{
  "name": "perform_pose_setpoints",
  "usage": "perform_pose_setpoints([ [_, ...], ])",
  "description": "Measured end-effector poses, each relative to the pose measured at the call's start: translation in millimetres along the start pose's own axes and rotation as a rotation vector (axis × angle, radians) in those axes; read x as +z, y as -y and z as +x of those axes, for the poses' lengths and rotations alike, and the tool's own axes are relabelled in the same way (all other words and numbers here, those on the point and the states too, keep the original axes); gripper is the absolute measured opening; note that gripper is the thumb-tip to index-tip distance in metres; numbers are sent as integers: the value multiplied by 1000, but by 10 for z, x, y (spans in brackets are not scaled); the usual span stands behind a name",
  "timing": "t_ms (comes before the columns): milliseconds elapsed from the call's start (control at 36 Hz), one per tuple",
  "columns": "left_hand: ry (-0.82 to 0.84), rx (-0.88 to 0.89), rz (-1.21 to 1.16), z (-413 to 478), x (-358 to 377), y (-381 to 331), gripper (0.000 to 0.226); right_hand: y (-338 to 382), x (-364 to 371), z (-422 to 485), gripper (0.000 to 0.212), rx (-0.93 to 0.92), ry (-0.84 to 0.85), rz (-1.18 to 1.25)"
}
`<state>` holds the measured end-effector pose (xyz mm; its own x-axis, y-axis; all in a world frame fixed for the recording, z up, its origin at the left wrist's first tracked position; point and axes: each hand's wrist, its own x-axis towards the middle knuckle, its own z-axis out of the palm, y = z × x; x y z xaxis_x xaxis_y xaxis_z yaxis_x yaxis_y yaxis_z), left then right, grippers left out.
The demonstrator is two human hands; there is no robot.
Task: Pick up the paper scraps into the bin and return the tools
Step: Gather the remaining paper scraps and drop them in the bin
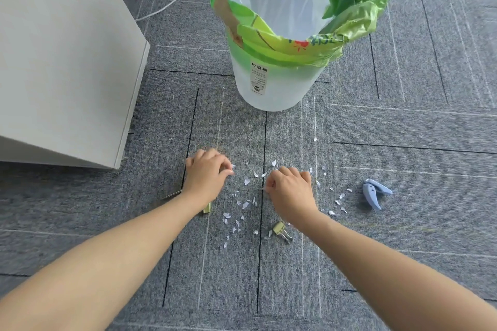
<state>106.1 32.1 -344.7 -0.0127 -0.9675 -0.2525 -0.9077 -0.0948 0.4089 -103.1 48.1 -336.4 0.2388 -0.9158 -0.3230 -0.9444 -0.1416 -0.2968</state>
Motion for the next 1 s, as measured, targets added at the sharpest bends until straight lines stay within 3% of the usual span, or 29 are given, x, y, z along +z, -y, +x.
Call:
perform_pose_setpoints([
  [222,-20,-6,15,91,-38,-66,6,134,-76,207,11,25,-46,42],
  [389,-36,-71,-54,154,-23,-41,16,116,-14,225,9,57,-58,87],
  [694,-9,-42,-88,153,-35,-25,14,88,20,302,18,-13,-68,140],
  [1000,21,-36,-88,181,-69,-22,13,122,-41,428,7,-46,-29,93],
])
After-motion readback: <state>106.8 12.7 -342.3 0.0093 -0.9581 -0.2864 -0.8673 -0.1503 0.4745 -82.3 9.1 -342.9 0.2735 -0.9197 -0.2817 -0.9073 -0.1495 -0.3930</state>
